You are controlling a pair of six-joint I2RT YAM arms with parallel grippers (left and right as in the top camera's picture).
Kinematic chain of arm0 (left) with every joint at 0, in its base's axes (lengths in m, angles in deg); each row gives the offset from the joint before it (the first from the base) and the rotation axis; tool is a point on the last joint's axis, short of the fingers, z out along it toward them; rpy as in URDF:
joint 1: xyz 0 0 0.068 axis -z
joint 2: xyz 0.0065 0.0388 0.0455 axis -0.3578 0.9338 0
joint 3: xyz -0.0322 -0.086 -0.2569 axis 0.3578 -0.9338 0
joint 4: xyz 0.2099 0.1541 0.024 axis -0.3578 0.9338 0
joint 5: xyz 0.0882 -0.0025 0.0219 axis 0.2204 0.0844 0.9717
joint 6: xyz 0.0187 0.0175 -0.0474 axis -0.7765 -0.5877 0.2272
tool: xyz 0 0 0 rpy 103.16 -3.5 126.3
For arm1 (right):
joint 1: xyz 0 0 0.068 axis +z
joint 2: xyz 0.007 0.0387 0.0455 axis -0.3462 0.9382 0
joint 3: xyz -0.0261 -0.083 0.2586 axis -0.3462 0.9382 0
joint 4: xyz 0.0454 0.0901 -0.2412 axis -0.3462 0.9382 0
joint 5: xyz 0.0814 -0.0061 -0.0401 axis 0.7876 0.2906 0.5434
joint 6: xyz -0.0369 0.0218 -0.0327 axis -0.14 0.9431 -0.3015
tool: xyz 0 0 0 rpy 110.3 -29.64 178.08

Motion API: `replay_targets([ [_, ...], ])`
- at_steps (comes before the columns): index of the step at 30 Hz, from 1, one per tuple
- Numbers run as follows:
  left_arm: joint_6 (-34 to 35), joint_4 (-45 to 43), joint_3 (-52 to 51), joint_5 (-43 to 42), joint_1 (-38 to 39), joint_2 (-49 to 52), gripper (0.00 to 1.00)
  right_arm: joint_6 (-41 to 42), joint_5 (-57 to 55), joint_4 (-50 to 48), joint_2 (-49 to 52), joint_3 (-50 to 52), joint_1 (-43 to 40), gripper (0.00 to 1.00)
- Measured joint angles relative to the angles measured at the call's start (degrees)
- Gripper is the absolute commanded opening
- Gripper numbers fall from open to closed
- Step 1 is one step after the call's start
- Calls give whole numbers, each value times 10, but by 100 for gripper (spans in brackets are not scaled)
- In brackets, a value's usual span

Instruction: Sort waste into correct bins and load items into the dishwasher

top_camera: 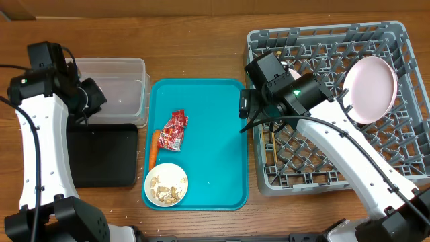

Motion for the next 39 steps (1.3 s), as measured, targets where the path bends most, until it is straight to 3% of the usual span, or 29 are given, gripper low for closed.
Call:
replay_targets([
  [5,0,-119,-77,9,3,3,4,0,1,4,0,0,0,99],
  [6,0,-139,-93,10,3,7,11,0,2,5,0,0,0,99],
  [7,-2,-158,-106,10,4,13,27,0,2,4,0,0,0,99],
  [8,-4,-173,-116,10,4,21,58,0,1,5,0,0,0,99],
  [9,-3,-190,-123,10,4,31,67,0,2,5,0,0,0,99],
  [12,-5,-234,-133,10,4,65,58,0,2,5,0,0,0,99],
  [16,-19,-246,-133,-9,4,81,61,0,2,8,0,0,0,99],
  [24,-45,-81,-39,-89,10,77,52,0,1,14,0,0,0,99],
  [27,-68,-32,7,-96,42,57,57,0,1,6,0,0,0,99],
  [31,-93,-26,25,-69,137,30,80,0,1,-8,0,0,0,99],
  [35,-101,-42,12,-33,235,41,83,6,2,-8,0,0,0,100],
  [39,-99,-57,-11,-14,281,88,84,10,5,-3,0,0,0,100],
])
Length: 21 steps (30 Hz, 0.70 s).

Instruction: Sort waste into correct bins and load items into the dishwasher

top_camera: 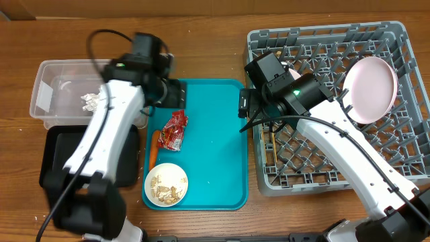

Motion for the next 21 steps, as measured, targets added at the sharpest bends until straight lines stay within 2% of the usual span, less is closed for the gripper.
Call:
replay_targets([
  [5,12,-12,-11,14,7,80,87,2,1,0,0,0,0,100],
  [10,5,-19,-11,2,7,136,80,3,1,-4,0,0,0,100],
  [11,3,-19,-11,2,8,149,74,3,1,-5,0,0,0,100],
  [15,-3,-11,-11,3,14,187,19,3,1,0,0,0,0,100],
  [17,-6,-7,-10,0,14,186,4,3,1,8,0,0,0,100],
  [21,-7,71,21,3,14,188,4,3,1,10,0,0,0,100],
])
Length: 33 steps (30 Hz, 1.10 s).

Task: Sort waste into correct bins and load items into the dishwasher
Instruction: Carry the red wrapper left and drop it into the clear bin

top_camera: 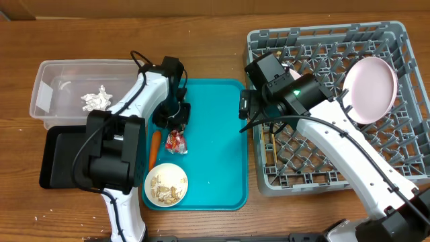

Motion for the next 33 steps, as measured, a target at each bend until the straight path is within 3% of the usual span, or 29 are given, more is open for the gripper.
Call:
replay_targets([
  [5,3,79,122,42,-13,-17,9,0,0,-4,0,0,0,100],
  [13,35,62,196,142,-115,-122,8,0,0,-12,0,0,0,100],
  [14,37,59,196,146,-133,-123,14,0,0,-12,0,0,0,100],
  [16,47,58,196,152,-168,-115,46,0,0,-12,0,0,0,100],
  [18,52,58,196,153,-194,-100,61,0,0,-12,0,0,0,100],
  [25,49,93,193,85,-228,-68,61,0,0,-10,0,0,0,100],
  [33,30,129,226,48,-158,-167,77,0,0,-15,0,0,0,100],
])
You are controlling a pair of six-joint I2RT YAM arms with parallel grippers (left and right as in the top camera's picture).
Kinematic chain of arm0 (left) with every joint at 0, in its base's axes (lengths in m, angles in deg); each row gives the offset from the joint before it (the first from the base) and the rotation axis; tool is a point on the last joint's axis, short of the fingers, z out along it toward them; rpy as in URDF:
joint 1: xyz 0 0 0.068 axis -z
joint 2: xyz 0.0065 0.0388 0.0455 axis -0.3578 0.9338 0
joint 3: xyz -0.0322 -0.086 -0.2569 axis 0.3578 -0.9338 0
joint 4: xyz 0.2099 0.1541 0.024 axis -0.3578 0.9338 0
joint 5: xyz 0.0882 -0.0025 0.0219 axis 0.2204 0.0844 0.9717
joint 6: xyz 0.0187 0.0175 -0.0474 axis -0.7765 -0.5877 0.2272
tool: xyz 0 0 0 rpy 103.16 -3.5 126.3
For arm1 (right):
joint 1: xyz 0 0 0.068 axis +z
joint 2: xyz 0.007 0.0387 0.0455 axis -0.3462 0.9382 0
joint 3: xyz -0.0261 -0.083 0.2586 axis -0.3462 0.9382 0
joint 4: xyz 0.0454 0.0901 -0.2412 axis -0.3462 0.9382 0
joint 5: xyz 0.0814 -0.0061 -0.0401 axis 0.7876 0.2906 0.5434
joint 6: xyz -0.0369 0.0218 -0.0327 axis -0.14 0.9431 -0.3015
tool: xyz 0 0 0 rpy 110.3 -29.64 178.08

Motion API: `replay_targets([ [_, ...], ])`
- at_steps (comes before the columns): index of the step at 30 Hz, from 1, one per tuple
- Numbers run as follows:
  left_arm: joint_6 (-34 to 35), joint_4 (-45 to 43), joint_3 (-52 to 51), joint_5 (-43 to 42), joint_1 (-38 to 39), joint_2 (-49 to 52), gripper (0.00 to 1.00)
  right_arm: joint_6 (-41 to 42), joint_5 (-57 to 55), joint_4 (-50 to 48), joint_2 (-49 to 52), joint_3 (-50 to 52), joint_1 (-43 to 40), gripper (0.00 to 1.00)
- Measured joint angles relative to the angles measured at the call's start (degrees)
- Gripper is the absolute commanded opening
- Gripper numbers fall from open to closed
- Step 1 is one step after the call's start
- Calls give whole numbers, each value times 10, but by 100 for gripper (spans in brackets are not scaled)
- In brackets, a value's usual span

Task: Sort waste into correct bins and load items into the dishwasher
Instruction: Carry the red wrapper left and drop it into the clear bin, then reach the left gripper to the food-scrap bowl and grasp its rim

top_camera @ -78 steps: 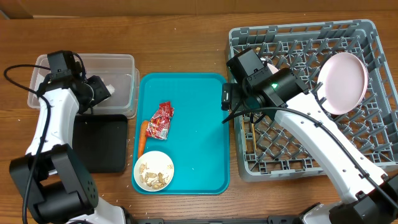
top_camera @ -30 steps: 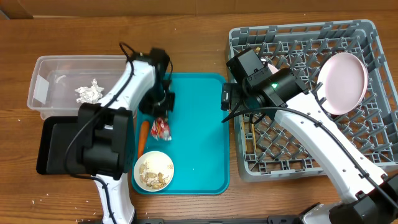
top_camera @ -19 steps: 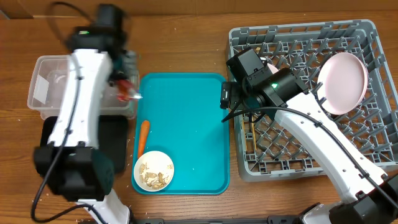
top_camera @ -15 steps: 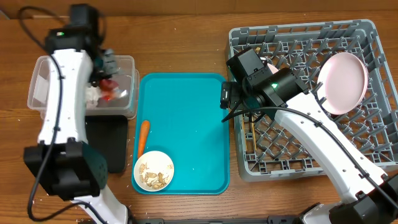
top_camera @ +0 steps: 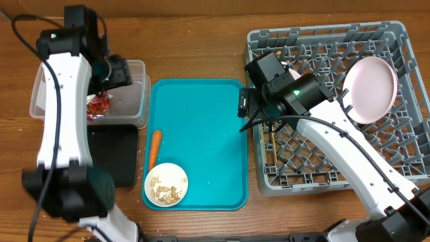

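A red snack wrapper (top_camera: 99,106) lies in the clear plastic bin (top_camera: 131,86) at the upper left. My left gripper (top_camera: 113,71) hangs over that bin, just above the wrapper; its fingers are hidden under the wrist. On the teal tray (top_camera: 208,134) lie a carrot (top_camera: 155,146) and a white bowl of nut shells (top_camera: 166,184). My right gripper (top_camera: 244,115) hovers at the left edge of the grey dish rack (top_camera: 322,40) with nothing seen in it. A pink plate (top_camera: 369,89) stands in the rack.
A black bin (top_camera: 111,158) sits in front of the clear bin, partly covered by my left arm. A thin wooden stick (top_camera: 274,146) lies in the rack's left part. Bare wooden table surrounds the tray and rack.
My left gripper was down on the tray at the red wrapper; now it is over the clear bin. The wrapper is off the tray and in that bin. The right arm has not moved.
My left arm first stood over the clear bin while the wrapper, carrot and bowl lay on the tray. Then it was at the tray's top left edge, then down on the wrapper. Now the wrapper lies in the clear bin. The right arm stayed still.
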Motion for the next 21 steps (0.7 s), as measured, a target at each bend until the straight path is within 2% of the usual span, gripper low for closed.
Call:
replay_targets([
  [5,-2,30,21,-1,94,-97,79,0,5,-2,0,0,0,100],
  [10,-2,63,18,-2,146,-116,74,0,7,-10,0,0,0,100],
  [14,-2,57,-34,-2,183,-107,70,0,9,-13,0,0,0,100],
  [21,5,-1,-159,0,249,-102,72,0,10,-25,0,0,0,100],
])
